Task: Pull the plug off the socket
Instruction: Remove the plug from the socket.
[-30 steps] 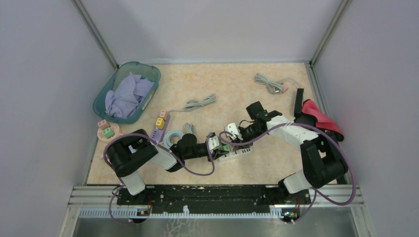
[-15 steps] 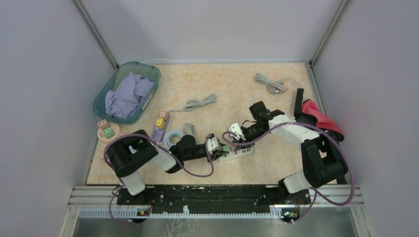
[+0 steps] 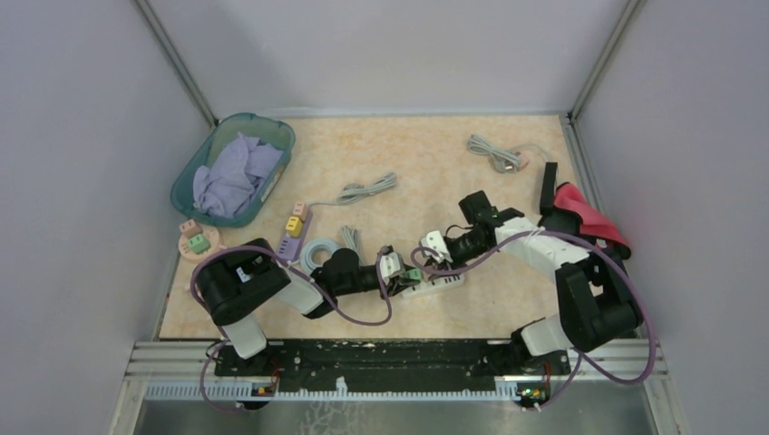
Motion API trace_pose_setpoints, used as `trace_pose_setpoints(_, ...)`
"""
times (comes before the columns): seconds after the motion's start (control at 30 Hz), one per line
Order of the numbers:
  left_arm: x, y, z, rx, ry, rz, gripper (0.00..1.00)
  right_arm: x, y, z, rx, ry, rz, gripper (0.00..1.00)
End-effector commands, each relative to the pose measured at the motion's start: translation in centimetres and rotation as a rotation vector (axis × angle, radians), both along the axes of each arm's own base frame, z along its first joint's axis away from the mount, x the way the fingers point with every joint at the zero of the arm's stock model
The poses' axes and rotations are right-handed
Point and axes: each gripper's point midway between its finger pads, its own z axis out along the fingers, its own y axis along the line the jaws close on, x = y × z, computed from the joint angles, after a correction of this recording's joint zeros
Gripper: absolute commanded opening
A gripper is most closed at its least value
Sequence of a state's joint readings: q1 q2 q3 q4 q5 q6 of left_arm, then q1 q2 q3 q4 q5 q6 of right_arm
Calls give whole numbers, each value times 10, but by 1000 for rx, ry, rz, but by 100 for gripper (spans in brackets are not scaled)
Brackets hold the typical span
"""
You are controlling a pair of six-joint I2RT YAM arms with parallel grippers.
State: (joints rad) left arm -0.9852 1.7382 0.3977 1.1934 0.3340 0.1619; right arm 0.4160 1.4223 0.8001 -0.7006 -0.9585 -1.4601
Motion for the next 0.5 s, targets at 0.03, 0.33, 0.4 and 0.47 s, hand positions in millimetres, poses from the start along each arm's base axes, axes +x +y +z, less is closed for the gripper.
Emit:
trace_pose_setpoints(0.03,-7,7,-29,81,61,-7,0,-7,32,41,180,72,-30,0)
trace_pose_setpoints(0.33,-8,13,-37,96,72,6,0,22,16,45,145,53,-150,0)
trace_pose_setpoints(0.4,-9,15,-38,98,69,7,0,22,10,45,137,36,-143,0)
trace_pose_setpoints(0.47,-8,16,-40,101,64,10,0,22,6,45,130,19,-129,0)
